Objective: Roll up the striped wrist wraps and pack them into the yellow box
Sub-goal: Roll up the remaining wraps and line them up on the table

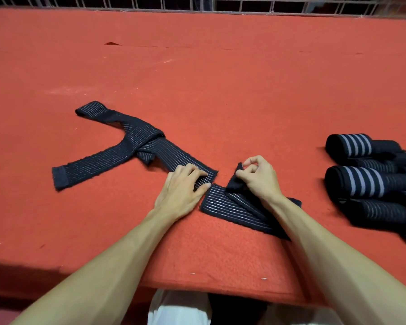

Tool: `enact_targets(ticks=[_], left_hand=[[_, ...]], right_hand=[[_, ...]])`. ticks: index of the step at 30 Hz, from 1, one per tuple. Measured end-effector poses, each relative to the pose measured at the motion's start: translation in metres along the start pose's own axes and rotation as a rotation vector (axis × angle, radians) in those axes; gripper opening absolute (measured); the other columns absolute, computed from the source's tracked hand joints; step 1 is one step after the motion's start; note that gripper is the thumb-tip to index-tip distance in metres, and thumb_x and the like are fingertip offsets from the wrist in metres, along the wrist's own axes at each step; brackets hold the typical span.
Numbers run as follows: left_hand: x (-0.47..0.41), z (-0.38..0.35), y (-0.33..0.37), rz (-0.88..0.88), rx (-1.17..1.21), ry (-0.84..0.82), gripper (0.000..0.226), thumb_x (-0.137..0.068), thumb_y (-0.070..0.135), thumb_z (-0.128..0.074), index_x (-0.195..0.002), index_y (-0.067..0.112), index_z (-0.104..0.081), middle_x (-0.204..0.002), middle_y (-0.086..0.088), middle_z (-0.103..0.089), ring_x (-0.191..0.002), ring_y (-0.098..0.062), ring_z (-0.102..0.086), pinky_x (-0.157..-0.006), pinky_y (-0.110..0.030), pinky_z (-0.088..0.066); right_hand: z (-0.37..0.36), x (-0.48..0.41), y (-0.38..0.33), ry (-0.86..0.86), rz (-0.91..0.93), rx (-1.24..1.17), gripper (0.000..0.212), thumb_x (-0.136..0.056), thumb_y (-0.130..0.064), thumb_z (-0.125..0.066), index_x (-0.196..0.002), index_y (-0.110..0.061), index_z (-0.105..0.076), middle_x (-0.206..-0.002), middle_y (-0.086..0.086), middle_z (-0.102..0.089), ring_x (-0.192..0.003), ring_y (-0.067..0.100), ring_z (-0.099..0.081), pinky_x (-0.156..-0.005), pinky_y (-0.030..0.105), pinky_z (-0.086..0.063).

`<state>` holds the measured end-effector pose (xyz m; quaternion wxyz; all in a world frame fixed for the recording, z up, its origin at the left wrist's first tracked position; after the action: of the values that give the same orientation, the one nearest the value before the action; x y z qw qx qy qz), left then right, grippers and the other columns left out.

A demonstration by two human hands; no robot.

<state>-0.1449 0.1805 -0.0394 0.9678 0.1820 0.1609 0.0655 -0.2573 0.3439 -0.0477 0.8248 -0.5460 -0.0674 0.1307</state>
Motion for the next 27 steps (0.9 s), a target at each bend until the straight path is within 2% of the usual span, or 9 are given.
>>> enact_targets(ticks=[6,10,13,16,18,21,23,25,27], left_hand=[[0.003,0.000,-0.004,0.051,-0.008,-0.004,0.033,-0.099,0.035,-0.046,-0.129,0.026,-0.055,-0.122,0.010,-0.051,-0.115,-0.012,-0.040,-0.100,-0.029,-0.029],[-0.003,0.003,0.013,0.188,-0.017,-0.081,0.036,-0.096,0.029,-0.053,-0.131,0.023,-0.054,-0.130,0.000,-0.051,-0.123,-0.021,-0.042,-0.105,-0.035,-0.028],[-0.014,0.024,0.063,0.151,0.350,-0.112,0.056,-0.086,0.013,-0.066,-0.139,0.019,-0.048,-0.139,-0.004,-0.046,-0.133,-0.019,-0.039,-0.108,-0.026,-0.027],[-0.013,0.045,0.128,0.000,0.675,-0.287,0.082,-0.076,-0.004,-0.072,-0.145,0.022,-0.036,-0.142,0.007,-0.042,-0.133,-0.004,-0.034,-0.100,-0.010,-0.025],[-0.007,0.061,0.161,-0.069,0.774,-0.379,0.069,-0.073,-0.008,-0.073,-0.131,0.022,-0.049,-0.127,0.012,-0.056,-0.119,0.002,-0.047,-0.094,-0.009,-0.034],[0.006,0.085,0.193,-0.121,0.855,-0.435,0.033,-0.078,-0.001,-0.075,-0.108,0.009,-0.066,-0.107,0.000,-0.070,-0.101,-0.008,-0.063,-0.092,-0.027,-0.047],[0.014,0.099,0.206,-0.150,0.839,-0.413,0.024,-0.084,0.007,-0.072,-0.108,0.007,-0.068,-0.110,-0.007,-0.071,-0.102,-0.014,-0.065,-0.095,-0.034,-0.051],[0.023,0.112,0.216,-0.158,0.831,-0.414,0.019,-0.090,0.013,-0.067,-0.109,0.012,-0.067,-0.113,-0.008,-0.071,-0.104,-0.019,-0.066,-0.094,-0.036,-0.052],[0.030,0.123,0.223,-0.152,0.849,-0.437,0.016,-0.091,0.017,-0.065,-0.107,0.013,-0.065,-0.108,-0.008,-0.071,-0.093,-0.023,-0.068,-0.077,-0.031,-0.056]], right_hand=[[0.049,0.016,0.004,0.184,-0.046,-0.159,0.024,-0.077,-0.011,-0.066,-0.098,-0.022,-0.063,-0.061,-0.010,-0.065,-0.059,0.008,-0.058,-0.069,0.040,-0.053],[0.079,0.034,-0.024,0.174,-0.053,-0.349,0.027,-0.089,-0.001,-0.057,-0.108,-0.016,-0.068,-0.082,0.003,-0.066,-0.065,0.013,-0.060,-0.062,0.036,-0.054],[0.094,0.047,-0.065,0.033,-0.016,-0.533,0.027,-0.090,0.003,-0.057,-0.113,-0.008,-0.066,-0.087,0.007,-0.063,-0.065,0.014,-0.061,-0.050,0.025,-0.051],[0.110,0.063,-0.111,-0.115,0.063,-0.650,0.028,-0.085,0.003,-0.063,-0.112,-0.006,-0.066,-0.091,0.014,-0.066,-0.070,0.021,-0.060,-0.055,0.027,-0.050],[0.124,0.077,-0.144,-0.188,0.125,-0.707,0.027,-0.084,0.000,-0.065,-0.110,-0.009,-0.067,-0.095,0.018,-0.066,-0.071,0.024,-0.061,-0.064,0.031,-0.052],[0.146,0.102,-0.192,-0.231,0.233,-0.786,0.031,-0.083,-0.002,-0.065,-0.113,-0.010,-0.065,-0.094,0.016,-0.069,-0.069,0.022,-0.065,-0.068,0.032,-0.056],[0.156,0.117,-0.215,-0.237,0.292,-0.811,0.032,-0.085,-0.003,-0.063,-0.117,-0.010,-0.062,-0.094,0.016,-0.069,-0.067,0.021,-0.066,-0.065,0.032,-0.058],[0.164,0.127,-0.232,-0.223,0.321,-0.835,0.031,-0.090,-0.005,-0.060,-0.121,-0.008,-0.058,-0.090,0.014,-0.070,-0.065,0.021,-0.068,-0.060,0.033,-0.058],[0.171,0.132,-0.242,-0.192,0.332,-0.847,0.032,-0.091,-0.006,-0.061,-0.123,-0.005,-0.057,-0.088,0.013,-0.071,-0.066,0.021,-0.068,-0.060,0.033,-0.058]])
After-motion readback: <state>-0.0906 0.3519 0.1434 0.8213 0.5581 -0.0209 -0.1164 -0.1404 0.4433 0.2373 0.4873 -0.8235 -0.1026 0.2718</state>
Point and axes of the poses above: each hand's wrist, its own x-axis away from the middle knuckle, its own z-axis out of the back of the hand, y = z × x, the point moved 10 cm from there along -x, towards the middle knuckle
